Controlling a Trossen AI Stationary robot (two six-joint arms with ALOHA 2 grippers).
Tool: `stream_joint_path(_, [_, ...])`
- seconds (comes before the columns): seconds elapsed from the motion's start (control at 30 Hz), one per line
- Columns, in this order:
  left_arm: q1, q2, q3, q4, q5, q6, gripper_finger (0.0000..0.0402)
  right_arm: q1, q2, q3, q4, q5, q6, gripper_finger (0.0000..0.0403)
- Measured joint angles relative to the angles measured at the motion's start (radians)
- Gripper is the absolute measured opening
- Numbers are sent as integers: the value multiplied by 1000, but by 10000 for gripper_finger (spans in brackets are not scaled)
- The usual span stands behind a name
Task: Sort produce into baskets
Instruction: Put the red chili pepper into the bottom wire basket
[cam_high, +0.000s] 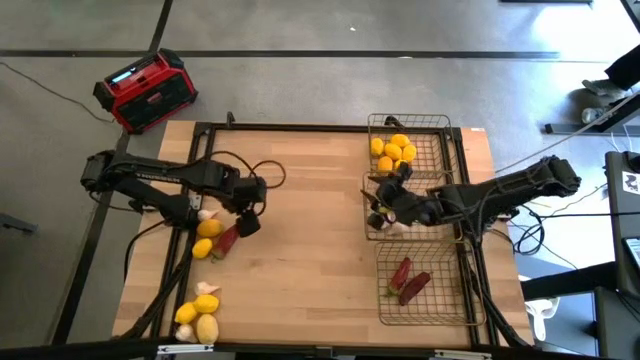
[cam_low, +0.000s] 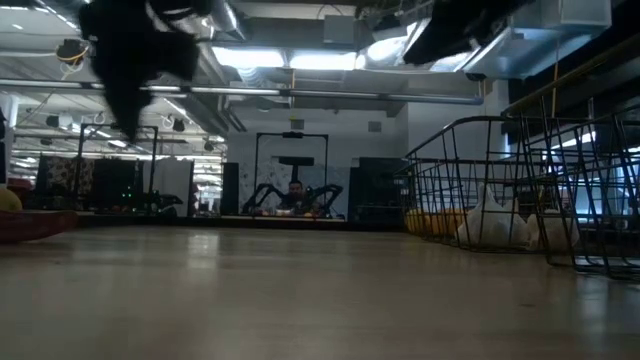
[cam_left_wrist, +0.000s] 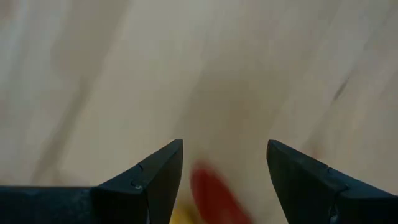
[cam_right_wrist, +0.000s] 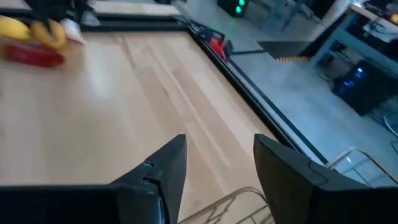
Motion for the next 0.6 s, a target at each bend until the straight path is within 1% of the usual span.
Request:
stream_joint_path(0.07, [-21,0,-1,-69,22,-61,227,-24,10,0,-8,-24,1,182])
stream_joint_path(0.13, [-38,0,-18,-91,30,-100,227,-40,17,0,-7,-61,1,182])
stream_joint_path(0.23, [-54,0,-69,-76,64,-123,227,-54,31,0,-4,-137,1,182])
stream_joint_path(0.3, [-55,0,-108,-69,76,-125,227,-56,38,0,-4,-164,1,182])
stream_joint_path(0.47, [-54,0,-204,-24,76,-116,227,-55,46,0,0,-178,1,182])
stream_joint_path(0.6, [-54,0,-269,63,76,-99,227,-55,46,0,10,-177,1,182])
